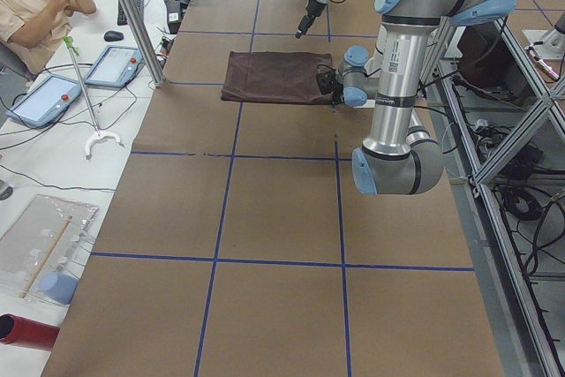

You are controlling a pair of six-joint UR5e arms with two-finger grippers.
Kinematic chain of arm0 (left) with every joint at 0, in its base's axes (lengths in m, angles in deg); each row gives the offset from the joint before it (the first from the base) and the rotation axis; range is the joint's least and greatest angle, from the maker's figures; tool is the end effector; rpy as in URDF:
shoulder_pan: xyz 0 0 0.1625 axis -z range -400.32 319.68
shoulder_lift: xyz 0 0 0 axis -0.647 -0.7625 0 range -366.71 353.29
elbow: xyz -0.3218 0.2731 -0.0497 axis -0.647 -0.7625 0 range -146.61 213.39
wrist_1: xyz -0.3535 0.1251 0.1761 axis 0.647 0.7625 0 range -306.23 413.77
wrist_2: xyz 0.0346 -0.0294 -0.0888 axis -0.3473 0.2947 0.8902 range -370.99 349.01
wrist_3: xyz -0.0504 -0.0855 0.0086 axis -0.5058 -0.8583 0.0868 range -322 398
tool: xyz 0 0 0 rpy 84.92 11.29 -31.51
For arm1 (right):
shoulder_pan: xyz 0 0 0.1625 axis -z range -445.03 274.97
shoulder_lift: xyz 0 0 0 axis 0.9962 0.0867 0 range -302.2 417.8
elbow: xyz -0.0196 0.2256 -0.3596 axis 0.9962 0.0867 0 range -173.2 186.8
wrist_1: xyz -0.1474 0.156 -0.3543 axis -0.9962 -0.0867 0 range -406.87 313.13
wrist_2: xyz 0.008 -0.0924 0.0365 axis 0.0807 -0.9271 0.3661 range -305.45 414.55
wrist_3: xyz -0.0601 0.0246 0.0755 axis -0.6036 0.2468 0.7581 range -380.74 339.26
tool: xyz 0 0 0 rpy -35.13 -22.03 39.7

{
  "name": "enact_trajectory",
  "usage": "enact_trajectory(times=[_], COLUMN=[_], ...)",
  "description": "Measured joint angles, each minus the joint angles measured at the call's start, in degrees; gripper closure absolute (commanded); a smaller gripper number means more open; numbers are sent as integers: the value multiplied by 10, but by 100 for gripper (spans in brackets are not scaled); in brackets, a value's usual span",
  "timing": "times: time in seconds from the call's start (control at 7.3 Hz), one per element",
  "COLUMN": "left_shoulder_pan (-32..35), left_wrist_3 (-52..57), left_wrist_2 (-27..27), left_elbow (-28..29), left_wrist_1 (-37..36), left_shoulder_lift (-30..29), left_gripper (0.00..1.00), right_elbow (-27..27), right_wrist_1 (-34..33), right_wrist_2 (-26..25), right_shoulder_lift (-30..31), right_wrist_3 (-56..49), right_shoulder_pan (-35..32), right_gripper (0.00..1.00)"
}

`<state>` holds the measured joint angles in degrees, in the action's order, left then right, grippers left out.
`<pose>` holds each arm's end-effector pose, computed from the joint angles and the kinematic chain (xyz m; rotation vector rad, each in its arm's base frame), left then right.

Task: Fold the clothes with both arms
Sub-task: 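Lower both grippers onto the near corners of the folded shirt, then grasp the shirt's near corners with the right and left grippers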

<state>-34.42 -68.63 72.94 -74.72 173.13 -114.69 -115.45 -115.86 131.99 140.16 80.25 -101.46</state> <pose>0.5618 -0.2027 0.2861 -0.0131 1.1539 -0.4095 -0.4269 -0.2875 0.2923 0.2517 -1.0622 0.5473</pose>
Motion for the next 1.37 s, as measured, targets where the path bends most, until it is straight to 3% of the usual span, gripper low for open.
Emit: enact_trajectory(times=[0.14, 0.27, 0.96, 1.37], left_shoulder_pan=[0, 0, -2, 0], left_wrist_3=[-1, -3, 1, 1], left_wrist_2=[0, 0, -1, -5], left_elbow=[0, 1, -4, -6], left_wrist_1=[0, 1, 1, 1], left_shoulder_lift=[-1, -1, -2, -2], left_gripper=[83, 100, 100, 100], right_elbow=[0, 0, 1, 0], right_wrist_1=[0, 0, -17, -127], right_wrist_2=[0, 0, -7, -44], right_shoulder_lift=[0, 0, -5, -23], right_wrist_3=[0, 0, 44, 191], right_shoulder_pan=[0, 0, 12, 78], right_gripper=[0, 0, 7, 2])
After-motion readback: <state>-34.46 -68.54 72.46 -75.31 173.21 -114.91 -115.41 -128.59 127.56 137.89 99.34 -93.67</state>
